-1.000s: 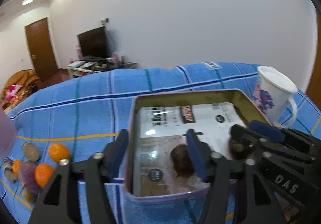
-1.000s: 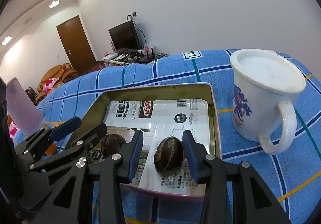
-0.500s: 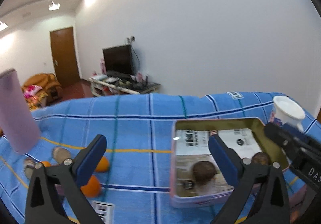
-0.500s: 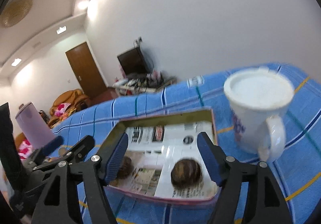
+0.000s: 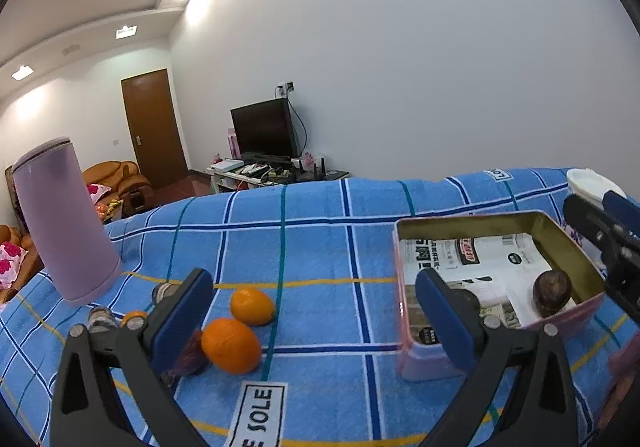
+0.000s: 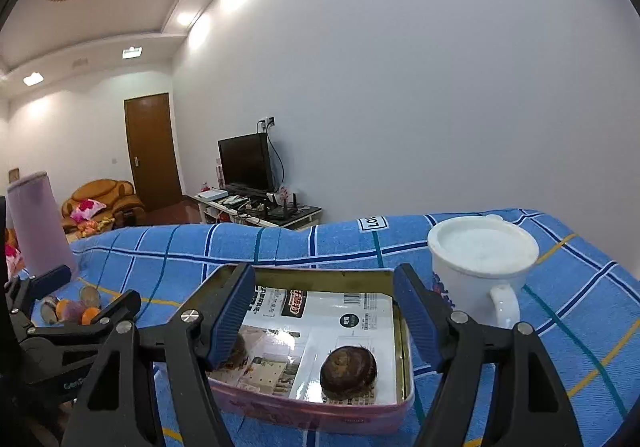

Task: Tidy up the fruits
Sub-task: 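Withdraw both grippers from the tin back toward the fruits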

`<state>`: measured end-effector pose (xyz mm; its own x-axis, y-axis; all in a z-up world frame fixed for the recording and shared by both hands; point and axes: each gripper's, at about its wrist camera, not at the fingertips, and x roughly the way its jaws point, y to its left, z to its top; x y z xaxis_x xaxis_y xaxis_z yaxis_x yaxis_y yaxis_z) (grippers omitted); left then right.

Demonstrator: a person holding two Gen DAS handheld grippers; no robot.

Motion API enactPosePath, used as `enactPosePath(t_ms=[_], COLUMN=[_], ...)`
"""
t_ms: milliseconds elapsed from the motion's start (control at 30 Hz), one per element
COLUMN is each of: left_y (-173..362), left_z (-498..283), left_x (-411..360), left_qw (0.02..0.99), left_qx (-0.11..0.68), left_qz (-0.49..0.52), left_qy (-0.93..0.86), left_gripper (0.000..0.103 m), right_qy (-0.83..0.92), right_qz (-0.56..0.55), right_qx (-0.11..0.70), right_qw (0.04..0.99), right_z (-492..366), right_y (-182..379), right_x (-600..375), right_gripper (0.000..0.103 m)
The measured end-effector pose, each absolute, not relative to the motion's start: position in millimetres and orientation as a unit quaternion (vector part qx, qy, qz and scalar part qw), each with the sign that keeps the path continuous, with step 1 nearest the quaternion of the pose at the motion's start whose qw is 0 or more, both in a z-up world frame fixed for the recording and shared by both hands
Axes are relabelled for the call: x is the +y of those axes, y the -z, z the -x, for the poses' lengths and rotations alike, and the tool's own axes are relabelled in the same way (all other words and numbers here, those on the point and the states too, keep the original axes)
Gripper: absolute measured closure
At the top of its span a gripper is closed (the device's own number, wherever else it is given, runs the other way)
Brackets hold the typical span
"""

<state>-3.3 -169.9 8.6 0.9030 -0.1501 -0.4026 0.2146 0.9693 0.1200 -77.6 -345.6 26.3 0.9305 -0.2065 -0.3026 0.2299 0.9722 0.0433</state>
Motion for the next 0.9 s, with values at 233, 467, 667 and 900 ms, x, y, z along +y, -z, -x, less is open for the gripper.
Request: enactPosePath(t_ms=[233,467,667,900], left_y=[-7.0,-3.6,-0.5,-0.6], left_z=[6.0,4.1,-5.7,-19.7], left_x=[-148.8,-129.1,-105.1,-71.2], left_qw=[0.970,0.965,0.961,0.962], left_qx=[0.215,0.229,0.240,0.242], left_qz=[-0.062,-0.076,-0.098,-0.097], left_qy=[0.098,0.105,0.097,0.081], left_gripper=[0.000,0.000,0.000,0.000], right_qy=[0.131,0.138,0.111,0.082], right_qz=[-0.025,-0.029,-0.009,-0.015], right_qx=[0.148,0.162,0.181,0.204], right_qw=[0.980,0.977,0.977,0.975], right_z=[84.3,83.0,74.4,58.2], right_y=[-26.7,-26.0,-22.8,-17.3], right_x=[-330.8,-319.0,-286.1,-250.0], right_gripper=[0.030,0.030,0.030,0.030])
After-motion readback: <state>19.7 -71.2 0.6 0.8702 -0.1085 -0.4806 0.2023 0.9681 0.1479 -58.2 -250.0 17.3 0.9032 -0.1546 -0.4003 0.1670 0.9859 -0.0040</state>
